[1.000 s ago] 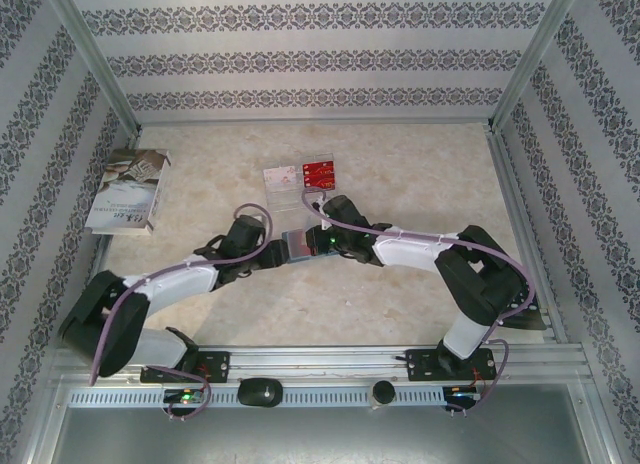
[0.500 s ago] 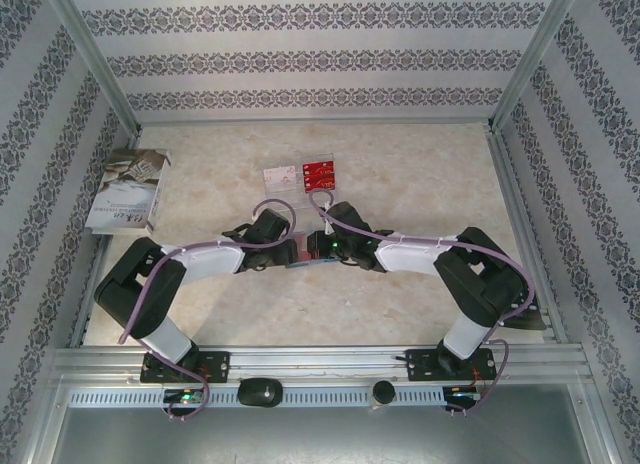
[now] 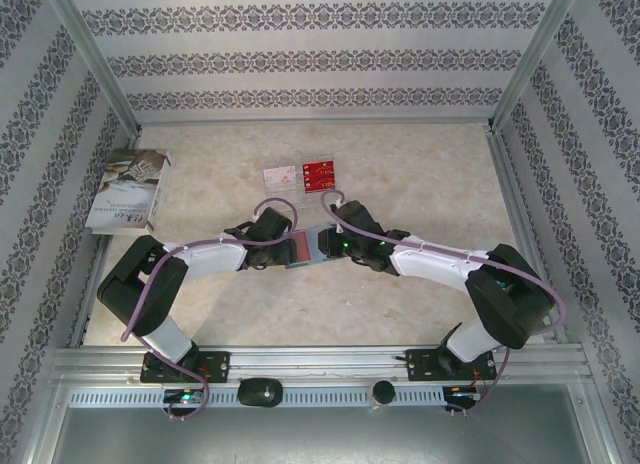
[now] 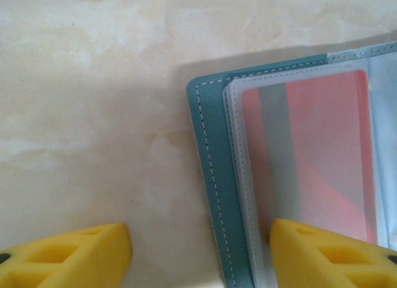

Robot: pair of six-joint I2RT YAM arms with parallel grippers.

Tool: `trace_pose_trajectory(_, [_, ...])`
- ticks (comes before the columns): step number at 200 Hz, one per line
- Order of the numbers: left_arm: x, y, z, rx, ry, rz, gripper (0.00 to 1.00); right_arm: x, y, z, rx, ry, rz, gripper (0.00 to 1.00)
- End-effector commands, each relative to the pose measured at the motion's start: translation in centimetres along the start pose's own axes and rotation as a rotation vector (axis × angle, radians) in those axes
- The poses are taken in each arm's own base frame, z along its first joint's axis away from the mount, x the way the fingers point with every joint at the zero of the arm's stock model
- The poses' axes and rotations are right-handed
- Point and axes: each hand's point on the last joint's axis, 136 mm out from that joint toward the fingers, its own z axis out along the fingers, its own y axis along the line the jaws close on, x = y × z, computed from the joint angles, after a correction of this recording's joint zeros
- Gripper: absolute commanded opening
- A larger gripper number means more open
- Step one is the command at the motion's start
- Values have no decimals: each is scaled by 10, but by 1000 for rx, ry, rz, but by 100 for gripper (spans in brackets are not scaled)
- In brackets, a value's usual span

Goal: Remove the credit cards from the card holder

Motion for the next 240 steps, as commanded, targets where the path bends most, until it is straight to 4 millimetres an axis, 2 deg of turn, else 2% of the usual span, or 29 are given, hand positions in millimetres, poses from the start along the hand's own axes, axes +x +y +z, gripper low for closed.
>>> trace_pose_trajectory(1, [15,2,23,18,21,36,63,-8,33,11,-159,46,-35,19])
trace_pose_trajectory(14, [15,1,23,22,20,36,63,-3,23,26,-152,92,19,17])
trace_pose_trajectory(31, [17,2,24,21,24,37,63,8,-6,40,-59,135,81,13])
trace_pose_trajectory(66, [17,3,27,23,30,36,63,26,-74,34,194,120,146,10])
trace_pose_trajectory(79, [17,3,28,27,35,33,62,33,-86,33,241,130,149,10])
trace_pose_trajectory(98, [16,4,29,32,35,28,62,35,-77,37,222,147,128,14])
trace_pose_trajectory(113, [7,1,20,54,3,14,63,22,-62,29,214,92,63,19])
trace_pose_trajectory(137, [-21,-6,-21,97,-136,-2,68,-1,-29,5,181,-13,-75,32])
trace_pose_trajectory(161, [-43,4,-67,88,-286,-20,75,-8,0,-2,167,-54,-208,35])
trace_pose_trajectory(177, [-49,19,-87,63,-346,-57,77,-8,20,9,152,-13,-309,37])
trace_pose_trajectory(189, [-50,32,-97,53,-381,-88,78,0,20,24,193,59,-345,36])
trace_pose_trajectory(206, [-44,49,-100,32,-384,-128,79,4,26,40,168,104,-374,37])
trace_pose_trajectory(240, [-36,74,-104,4,-387,-191,79,14,23,65,252,193,-481,38])
